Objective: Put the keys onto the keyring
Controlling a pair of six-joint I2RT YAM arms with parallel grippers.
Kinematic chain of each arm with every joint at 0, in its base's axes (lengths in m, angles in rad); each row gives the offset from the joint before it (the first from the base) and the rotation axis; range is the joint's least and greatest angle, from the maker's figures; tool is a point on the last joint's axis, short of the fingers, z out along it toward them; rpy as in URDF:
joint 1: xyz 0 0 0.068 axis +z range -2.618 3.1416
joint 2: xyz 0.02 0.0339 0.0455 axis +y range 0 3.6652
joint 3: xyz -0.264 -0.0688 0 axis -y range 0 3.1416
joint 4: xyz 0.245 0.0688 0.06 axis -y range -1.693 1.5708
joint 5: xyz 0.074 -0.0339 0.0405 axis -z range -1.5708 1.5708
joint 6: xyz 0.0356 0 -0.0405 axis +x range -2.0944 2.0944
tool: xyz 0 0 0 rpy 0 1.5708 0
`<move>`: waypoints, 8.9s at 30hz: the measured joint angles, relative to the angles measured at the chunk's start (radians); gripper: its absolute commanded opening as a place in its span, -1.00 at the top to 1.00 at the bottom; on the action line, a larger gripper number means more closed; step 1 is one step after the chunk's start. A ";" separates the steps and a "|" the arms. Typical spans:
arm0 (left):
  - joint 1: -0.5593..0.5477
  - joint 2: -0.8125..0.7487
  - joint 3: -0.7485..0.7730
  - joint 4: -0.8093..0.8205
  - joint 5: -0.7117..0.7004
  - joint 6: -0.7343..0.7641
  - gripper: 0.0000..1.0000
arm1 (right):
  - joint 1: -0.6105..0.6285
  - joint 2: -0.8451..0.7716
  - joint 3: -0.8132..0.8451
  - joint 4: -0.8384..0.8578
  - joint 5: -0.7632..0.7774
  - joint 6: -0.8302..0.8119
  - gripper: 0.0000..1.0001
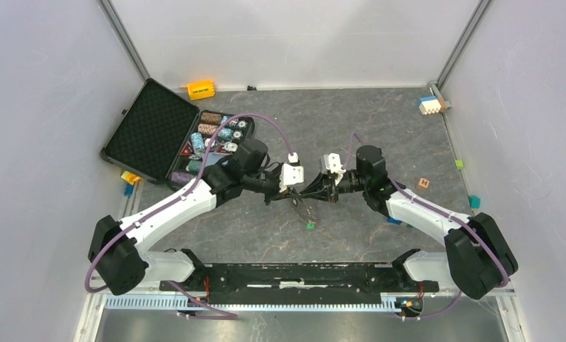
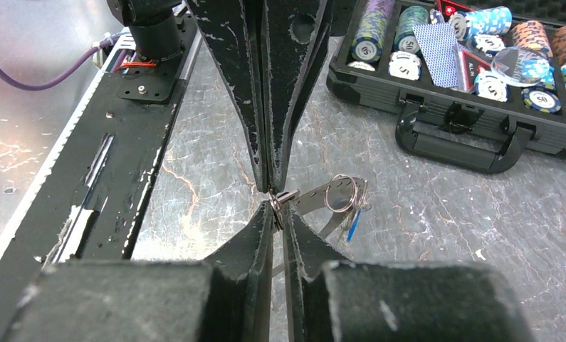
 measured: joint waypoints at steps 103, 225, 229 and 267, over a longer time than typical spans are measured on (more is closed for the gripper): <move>0.053 0.000 0.018 0.024 0.190 -0.020 0.96 | -0.017 0.016 -0.146 0.536 -0.044 0.402 1.00; -0.035 -0.066 -0.072 -0.001 -0.046 0.121 -0.19 | -0.029 -0.028 -0.127 0.540 -0.048 0.431 1.00; -0.022 -0.061 -0.086 0.056 -0.027 0.135 -0.14 | -0.029 -0.016 -0.128 0.566 -0.052 0.454 1.00; -0.009 0.015 -0.035 0.090 0.070 0.112 0.86 | -0.036 -0.005 -0.213 0.761 -0.018 0.571 1.00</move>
